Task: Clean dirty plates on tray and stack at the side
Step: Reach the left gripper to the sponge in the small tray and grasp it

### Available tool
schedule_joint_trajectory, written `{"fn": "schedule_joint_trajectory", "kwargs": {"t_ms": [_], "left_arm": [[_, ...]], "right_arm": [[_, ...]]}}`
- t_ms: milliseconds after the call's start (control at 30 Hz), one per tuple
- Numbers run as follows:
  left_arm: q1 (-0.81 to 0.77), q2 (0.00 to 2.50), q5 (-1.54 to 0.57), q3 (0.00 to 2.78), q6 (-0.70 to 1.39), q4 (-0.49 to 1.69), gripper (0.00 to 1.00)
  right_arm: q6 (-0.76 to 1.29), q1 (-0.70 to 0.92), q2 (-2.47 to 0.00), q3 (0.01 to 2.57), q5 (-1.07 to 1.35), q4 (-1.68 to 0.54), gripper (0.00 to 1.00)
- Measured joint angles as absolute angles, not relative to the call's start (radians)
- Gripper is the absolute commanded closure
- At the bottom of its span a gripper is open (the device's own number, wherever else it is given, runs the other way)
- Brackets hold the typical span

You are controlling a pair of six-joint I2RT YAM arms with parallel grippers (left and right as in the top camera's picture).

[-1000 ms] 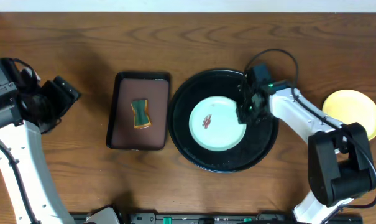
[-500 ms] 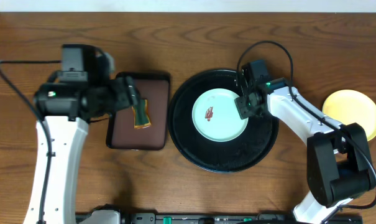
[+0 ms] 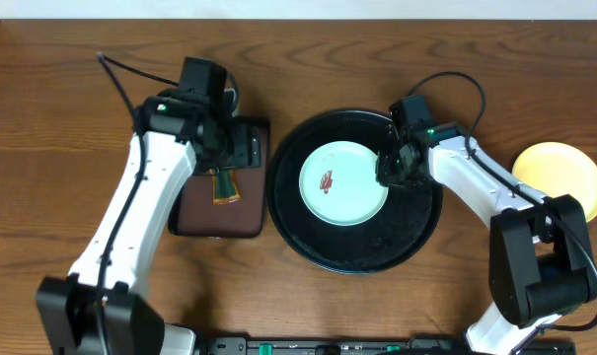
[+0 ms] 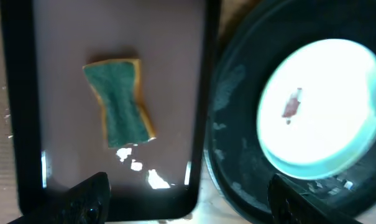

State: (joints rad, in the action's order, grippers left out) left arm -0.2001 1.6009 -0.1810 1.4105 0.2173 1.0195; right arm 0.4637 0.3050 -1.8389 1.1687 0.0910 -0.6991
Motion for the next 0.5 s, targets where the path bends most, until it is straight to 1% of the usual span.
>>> {"fn": "schedule_joint_trajectory", "kwargs": {"t_ms": [33, 133, 200, 267, 367, 467, 500], "left_arm": [[-0.197, 1.613, -0.158, 1.411, 0.233, 1.019, 0.18], [-0.18, 1.633, -0.11, 1.411, 0.267, 1.018, 0.19], [-0.16, 1.651, -0.089, 1.411, 0.282, 1.018, 0.19], [-0.144, 1.683, -0.073, 1.411, 0.293, 1.017, 0.2], [-0.124, 1.755, -0.061, 1.411, 0.299, 1.016, 0.23], [-0.11, 1.823, -0.056, 1.411, 0.307, 1.018, 0.23], [-0.105, 1.84, -0.055, 1.411, 0.308, 1.021, 0.23]], "right_arm": [[0.464, 0.305, -1.839, 1.169, 0.08, -0.7, 0.81], [0.457, 0.305, -1.839, 1.169, 0.069, -0.699, 0.8], [0.45, 0.305, -1.839, 1.168, 0.065, -0.694, 0.83], [0.435, 0.305, -1.839, 1.163, 0.067, -0.672, 0.83], [0.417, 0.305, -1.839, 1.137, 0.076, -0.62, 0.83], [0.407, 0.305, -1.839, 1.104, 0.107, -0.576, 0.84], [0.405, 0.305, -1.839, 1.085, 0.12, -0.554, 0.88]]}}
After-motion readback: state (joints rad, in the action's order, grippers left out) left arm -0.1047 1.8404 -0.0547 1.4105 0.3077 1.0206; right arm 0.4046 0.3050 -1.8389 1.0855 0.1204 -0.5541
